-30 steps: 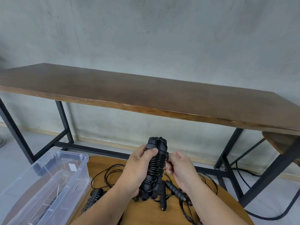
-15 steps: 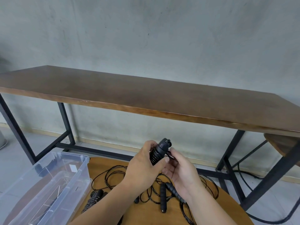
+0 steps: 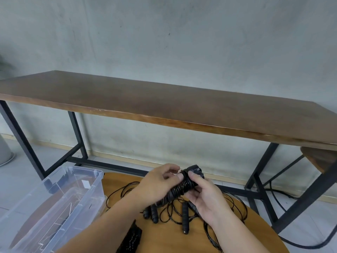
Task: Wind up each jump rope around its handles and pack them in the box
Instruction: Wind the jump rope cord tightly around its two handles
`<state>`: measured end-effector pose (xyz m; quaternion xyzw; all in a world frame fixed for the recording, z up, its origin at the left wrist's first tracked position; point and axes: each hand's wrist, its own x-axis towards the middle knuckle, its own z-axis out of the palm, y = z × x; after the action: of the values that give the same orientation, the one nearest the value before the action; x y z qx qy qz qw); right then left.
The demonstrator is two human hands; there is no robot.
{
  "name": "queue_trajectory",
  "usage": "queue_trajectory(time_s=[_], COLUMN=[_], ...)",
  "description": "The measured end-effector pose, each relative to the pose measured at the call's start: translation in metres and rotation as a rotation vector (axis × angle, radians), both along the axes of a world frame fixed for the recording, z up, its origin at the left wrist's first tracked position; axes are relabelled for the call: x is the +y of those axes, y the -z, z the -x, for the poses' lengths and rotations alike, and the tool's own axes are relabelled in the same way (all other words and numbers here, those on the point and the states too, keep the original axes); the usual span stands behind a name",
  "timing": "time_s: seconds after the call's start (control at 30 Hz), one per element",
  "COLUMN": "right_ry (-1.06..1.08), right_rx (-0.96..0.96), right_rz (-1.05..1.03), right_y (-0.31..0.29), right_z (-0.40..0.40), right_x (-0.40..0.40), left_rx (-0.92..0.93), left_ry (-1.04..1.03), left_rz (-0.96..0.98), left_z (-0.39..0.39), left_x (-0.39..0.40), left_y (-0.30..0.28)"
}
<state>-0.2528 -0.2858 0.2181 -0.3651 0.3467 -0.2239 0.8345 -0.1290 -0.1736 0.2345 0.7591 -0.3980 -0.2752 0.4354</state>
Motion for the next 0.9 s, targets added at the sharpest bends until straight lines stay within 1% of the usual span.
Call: queue_trajectory(time_s=[0.07,0.17,0.23,0.33,0.47,0.57,0.63,0.73,0.83,0.9], right_ry=[-0.017,-0.051,-0.080,-0.106,-0.111,-0.170,-0.253,-0.354,-0.413,-0.407], right_rx=[-0.017,-0.024,-0.016,0.028,0.116,0.130,0.167,0.283,0.408,0.482], right_rz=[-0.001,0.012,0.027,0.054,0.090,0.101,0.137,0.202,0.234,0.229], right_y=[0.002,0.006,0.009,0.015,0.035,0.048,0.059,0.086,0.121,0.147], right_z=[0.000,-0.003,-0.007,-0.018,-0.039,-0.055,-0.065,-0.069,-0.066,-0.062], right_x=[-0.001,-0.001,-0.002,-0.002,0.008,0.020,0.028,0.037,0.045,0.050], left_rx=[0.151,0.341,0.411,0.431,0.467,0.472,0.442,0.386,0.335,0.319], left_ry=[-0.058,-0.100,-0.090,-0.071,-0.134,-0.206,-0.288,-0.368,-0.374,-0.349], left_rz=[0.017,-0.025,-0.081,-0.114,-0.103,-0.097,-0.123,-0.181,-0.273,-0.338], left_z=[-0.010,-0.022,-0.027,-0.034,-0.040,-0.049,-0.055,-0.051,-0.043,-0.038], left_x=[0.001,0.004,0.006,0.011,0.026,0.043,0.052,0.062,0.068,0.069], left_y=[-0.002,0.001,0.004,0.012,0.018,0.032,0.049,0.079,0.113,0.137])
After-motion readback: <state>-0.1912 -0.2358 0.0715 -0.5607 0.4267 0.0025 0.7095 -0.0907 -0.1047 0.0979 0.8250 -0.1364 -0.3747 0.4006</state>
